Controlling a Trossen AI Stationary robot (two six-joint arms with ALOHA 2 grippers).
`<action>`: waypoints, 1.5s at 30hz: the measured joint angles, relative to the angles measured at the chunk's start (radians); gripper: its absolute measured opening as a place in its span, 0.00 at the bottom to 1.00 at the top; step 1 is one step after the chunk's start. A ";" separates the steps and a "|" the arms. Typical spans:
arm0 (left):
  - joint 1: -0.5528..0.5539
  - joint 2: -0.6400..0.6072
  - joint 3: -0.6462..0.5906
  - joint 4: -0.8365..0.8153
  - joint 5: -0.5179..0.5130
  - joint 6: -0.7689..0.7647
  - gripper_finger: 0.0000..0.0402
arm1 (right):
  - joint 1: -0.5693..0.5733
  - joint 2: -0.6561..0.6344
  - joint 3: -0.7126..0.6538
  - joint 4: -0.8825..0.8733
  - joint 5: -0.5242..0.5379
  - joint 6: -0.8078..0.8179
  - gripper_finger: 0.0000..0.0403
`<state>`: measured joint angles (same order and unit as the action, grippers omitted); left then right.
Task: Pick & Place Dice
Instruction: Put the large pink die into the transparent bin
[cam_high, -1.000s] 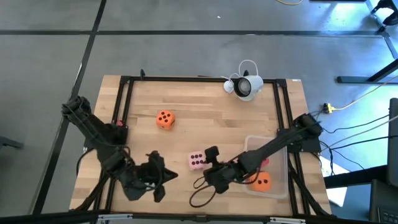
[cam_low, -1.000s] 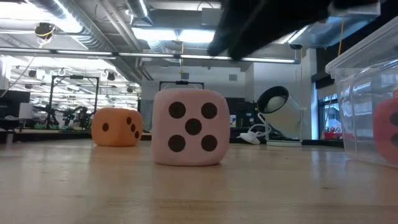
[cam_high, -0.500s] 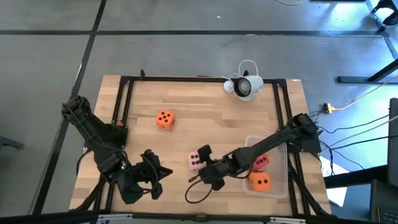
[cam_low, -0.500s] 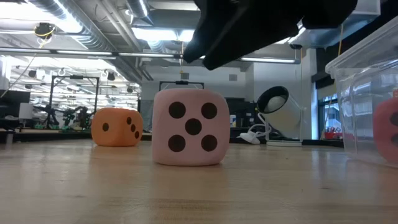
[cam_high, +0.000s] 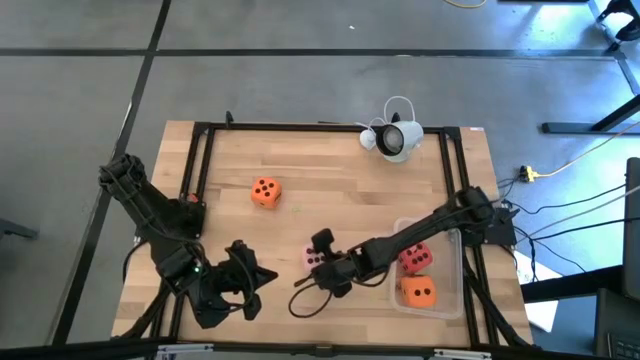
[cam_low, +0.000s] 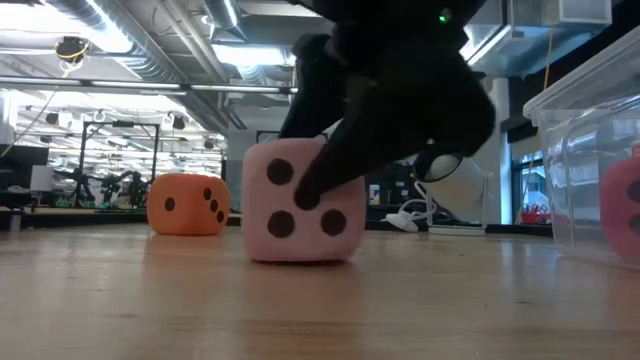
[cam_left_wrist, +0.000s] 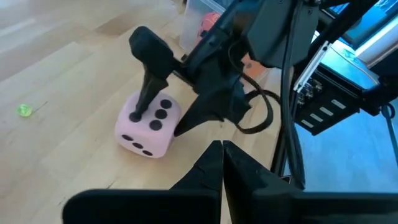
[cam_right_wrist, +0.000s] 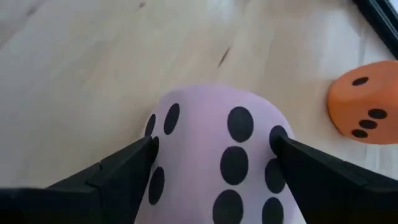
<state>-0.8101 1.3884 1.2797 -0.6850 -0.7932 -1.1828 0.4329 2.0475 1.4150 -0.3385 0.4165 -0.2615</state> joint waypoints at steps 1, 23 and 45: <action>0.000 0.000 0.000 0.000 0.000 0.001 0.01 | -0.003 0.011 0.003 0.004 0.007 0.008 0.84; -0.002 0.000 0.000 0.004 0.008 -0.011 0.01 | -0.016 0.081 0.011 0.033 0.048 0.317 0.60; -0.002 0.000 0.000 0.007 0.010 -0.018 0.01 | 0.015 -0.021 -0.005 -0.069 0.044 0.453 0.54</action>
<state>-0.8116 1.3884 1.2797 -0.6777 -0.7834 -1.2007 0.4476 2.0267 1.4105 -0.4071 0.4601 0.1919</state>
